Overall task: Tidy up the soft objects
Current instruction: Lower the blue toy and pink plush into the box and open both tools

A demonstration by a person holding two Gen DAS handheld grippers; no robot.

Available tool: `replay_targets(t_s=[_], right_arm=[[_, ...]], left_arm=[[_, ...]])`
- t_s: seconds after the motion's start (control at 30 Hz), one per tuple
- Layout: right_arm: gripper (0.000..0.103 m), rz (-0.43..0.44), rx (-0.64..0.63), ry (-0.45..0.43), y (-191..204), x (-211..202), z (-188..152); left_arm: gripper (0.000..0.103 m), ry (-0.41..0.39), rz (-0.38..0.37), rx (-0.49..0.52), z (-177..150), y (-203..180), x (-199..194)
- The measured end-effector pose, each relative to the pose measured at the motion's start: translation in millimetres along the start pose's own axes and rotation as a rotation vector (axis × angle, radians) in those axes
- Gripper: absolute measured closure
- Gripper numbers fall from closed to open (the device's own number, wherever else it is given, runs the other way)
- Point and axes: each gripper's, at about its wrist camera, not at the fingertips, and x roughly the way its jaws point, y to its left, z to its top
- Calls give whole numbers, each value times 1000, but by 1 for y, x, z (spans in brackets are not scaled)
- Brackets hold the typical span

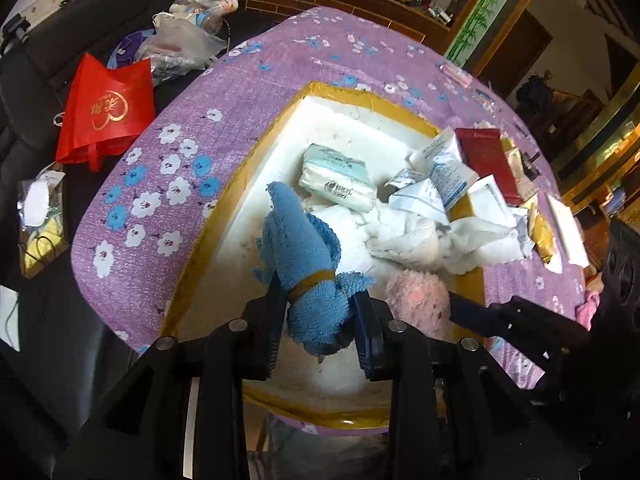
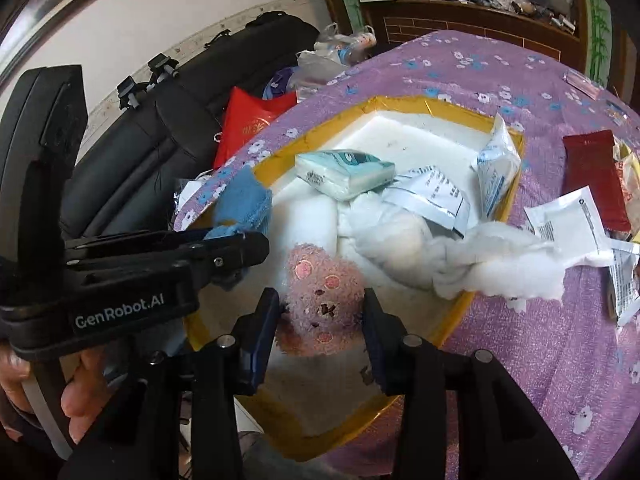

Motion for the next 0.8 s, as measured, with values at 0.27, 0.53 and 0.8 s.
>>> replay_targets(t_s=[0.27, 0.53, 0.8], right_arm=[[41, 75, 70, -94, -17, -33, -9], [41, 95, 170, -179, -56, -75, -37], [41, 59, 310, -223, -119, -115, -67]], left_arm=[[43, -36, 9, -12, 1, -10, -16], [43, -205, 4, 104, -8, -67, -55], [43, -68, -193, 188, -11, -138, -22]])
